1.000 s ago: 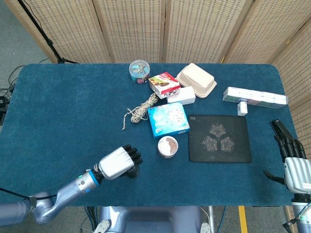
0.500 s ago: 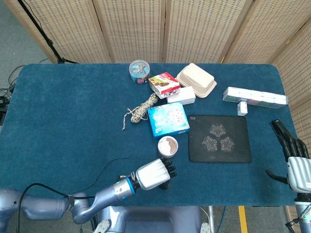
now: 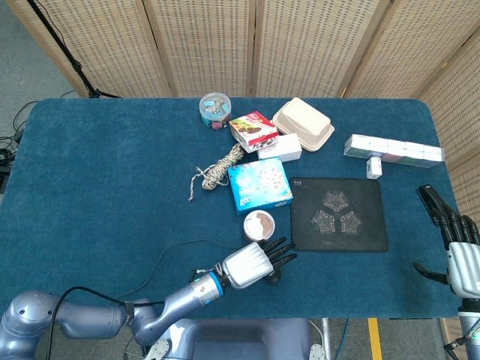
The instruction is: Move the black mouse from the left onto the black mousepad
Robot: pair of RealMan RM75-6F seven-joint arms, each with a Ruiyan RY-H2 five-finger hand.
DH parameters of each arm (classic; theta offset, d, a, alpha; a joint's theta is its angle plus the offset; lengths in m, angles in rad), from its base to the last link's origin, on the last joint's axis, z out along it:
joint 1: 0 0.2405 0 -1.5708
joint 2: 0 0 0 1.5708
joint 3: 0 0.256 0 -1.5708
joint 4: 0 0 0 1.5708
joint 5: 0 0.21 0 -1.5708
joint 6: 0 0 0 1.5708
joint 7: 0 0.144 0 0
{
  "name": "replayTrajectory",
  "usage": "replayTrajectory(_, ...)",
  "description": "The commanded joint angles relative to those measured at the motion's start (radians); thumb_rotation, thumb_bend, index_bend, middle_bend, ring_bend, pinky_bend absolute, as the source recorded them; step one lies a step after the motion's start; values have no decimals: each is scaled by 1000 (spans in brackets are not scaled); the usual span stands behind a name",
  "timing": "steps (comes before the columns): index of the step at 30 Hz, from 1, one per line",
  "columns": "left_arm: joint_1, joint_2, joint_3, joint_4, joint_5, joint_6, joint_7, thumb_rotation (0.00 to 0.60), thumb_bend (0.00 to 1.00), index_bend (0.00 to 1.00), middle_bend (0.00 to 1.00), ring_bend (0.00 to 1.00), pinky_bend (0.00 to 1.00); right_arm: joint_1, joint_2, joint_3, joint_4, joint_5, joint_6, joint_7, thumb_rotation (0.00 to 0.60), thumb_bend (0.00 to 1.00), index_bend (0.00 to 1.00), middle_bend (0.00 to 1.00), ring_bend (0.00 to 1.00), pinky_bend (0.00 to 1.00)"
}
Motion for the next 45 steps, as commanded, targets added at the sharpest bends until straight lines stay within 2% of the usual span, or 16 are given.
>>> replayTrajectory(1, 24, 98, 19, -124, 63, 71, -89, 600, 131, 0, 0, 0, 310, -1, -1, -2, -3, -2, 1, -5, 600, 0, 0, 0, 0, 0)
replayTrajectory(4, 54, 210, 34, -235, 115, 135, -124, 600, 121, 0, 0, 0, 283, 0, -1, -8, -8, -11, -2, -13, 600, 0, 0, 0, 0, 0)
replayTrajectory(7, 96, 347, 50, -336, 153, 201, -134, 600, 111, 0, 0, 0, 201, 5, -5, -13, -13, -21, -7, -24, 600, 0, 0, 0, 0, 0)
replayTrajectory(11, 157, 515, 65, -413, 184, 286, -141, 600, 106, 0, 0, 0, 129, 17, -13, -18, -18, -28, -24, -57, 600, 0, 0, 0, 0, 0)
replayTrajectory(15, 237, 672, 81, -409, 201, 398, -208, 600, 105, 0, 0, 0, 79, 36, -14, -15, -47, -35, -41, -116, 600, 0, 0, 0, 0, 0)
replayTrajectory(20, 354, 785, 118, -310, 198, 543, -342, 600, 106, 0, 0, 0, 16, 57, -10, -13, -108, -42, -59, -175, 600, 0, 0, 0, 0, 0)
replayTrajectory(25, 472, 832, 157, -243, 140, 639, -462, 600, 106, 0, 0, 0, 0, 74, -8, -26, -178, -55, -89, -214, 600, 0, 0, 0, 0, 0)
replayTrajectory(29, 563, 854, 181, -234, 65, 687, -505, 600, 105, 0, 0, 0, 0, 88, -4, -45, -253, -80, -117, -238, 600, 0, 0, 0, 0, 0)
replayTrajectory(33, 632, 867, 189, -224, 20, 734, -570, 600, 105, 0, 0, 0, 0, 106, -12, -72, -330, -120, -153, -279, 600, 0, 0, 0, 0, 0)
replayTrajectory(38, 659, 886, 181, -214, 26, 759, -623, 600, 105, 0, 0, 0, 0, 128, -38, -91, -391, -129, -201, -329, 600, 0, 0, 0, 0, 0)
replayTrajectory(42, 671, 890, 170, -202, 34, 763, -658, 600, 105, 0, 0, 0, 0, 145, -119, -88, -419, -104, -227, -438, 600, 0, 0, 0, 0, 0)
replayTrajectory(45, 673, 893, 160, -195, 30, 751, -676, 600, 105, 0, 0, 0, 0, 157, -212, -81, -407, -69, -240, -532, 600, 0, 0, 0, 0, 0)
